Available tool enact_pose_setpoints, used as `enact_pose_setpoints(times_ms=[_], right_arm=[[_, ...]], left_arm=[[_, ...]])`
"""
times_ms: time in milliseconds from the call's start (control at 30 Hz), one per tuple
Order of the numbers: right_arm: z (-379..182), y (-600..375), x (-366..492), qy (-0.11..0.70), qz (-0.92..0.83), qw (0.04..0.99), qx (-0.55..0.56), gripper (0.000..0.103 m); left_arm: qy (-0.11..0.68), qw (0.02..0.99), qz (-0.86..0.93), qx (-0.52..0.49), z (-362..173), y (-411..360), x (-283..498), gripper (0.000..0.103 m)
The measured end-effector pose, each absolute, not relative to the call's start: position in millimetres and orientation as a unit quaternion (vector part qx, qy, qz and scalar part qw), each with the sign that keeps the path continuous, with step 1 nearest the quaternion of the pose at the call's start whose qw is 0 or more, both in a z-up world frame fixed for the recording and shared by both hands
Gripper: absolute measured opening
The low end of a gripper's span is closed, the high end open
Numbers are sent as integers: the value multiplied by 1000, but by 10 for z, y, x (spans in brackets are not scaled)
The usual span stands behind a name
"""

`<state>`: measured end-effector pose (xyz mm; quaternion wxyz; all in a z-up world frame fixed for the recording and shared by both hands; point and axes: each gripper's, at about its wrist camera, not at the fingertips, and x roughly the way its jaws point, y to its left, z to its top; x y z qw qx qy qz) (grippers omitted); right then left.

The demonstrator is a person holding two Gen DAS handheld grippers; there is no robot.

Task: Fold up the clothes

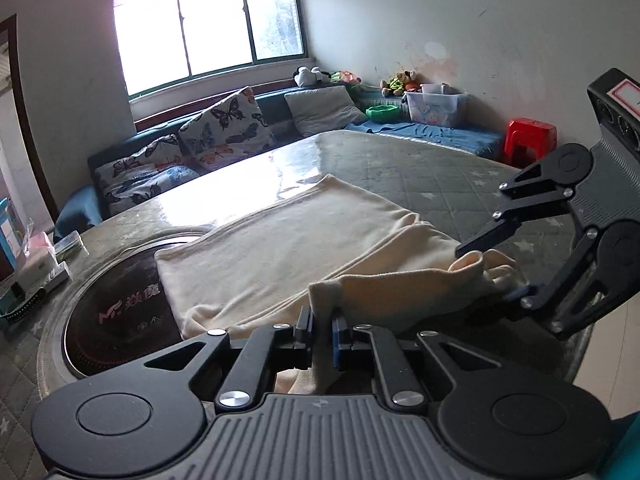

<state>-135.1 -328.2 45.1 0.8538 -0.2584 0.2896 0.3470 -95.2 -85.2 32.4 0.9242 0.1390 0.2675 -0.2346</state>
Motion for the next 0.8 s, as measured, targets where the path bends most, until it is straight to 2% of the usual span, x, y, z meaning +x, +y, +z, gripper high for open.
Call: enact_pose_setpoints(times_ms=[67, 133, 167, 233, 333, 567, 667, 700, 800], right_arm=[[435, -3250, -1259, 291, 345, 856, -254, 46], [449, -3249, -1211, 295, 345, 857, -245, 28], [462, -3254, -1196, 297, 346, 857, -240, 27], [487, -3263, -1167, 301, 347, 858, -231, 15], [524, -3278, -1124, 308, 348, 859, -216, 13], [608, -3307, -1031, 322, 350, 861, -183, 11], [620, -3287, -1044, 319, 344, 864, -181, 8], [624, -3281, -1048, 318, 342, 866, -181, 8], [647, -3278, -1092, 310, 338, 870, -181, 7]], left_arm=[[269, 923, -234, 141, 304, -851, -955, 10], [273, 922, -236, 142, 287, -828, -993, 13], [274, 921, -237, 143, 278, -813, -1024, 13], [273, 920, -239, 150, 250, -790, -1105, 17], [271, 918, -233, 171, 185, -765, -1231, 24], [279, 913, -211, 211, 18, -687, -1370, 25], [271, 912, -210, 226, -15, -697, -1400, 19], [269, 913, -209, 225, -9, -696, -1401, 9], [259, 921, -208, 205, 86, -654, -1421, 5]])
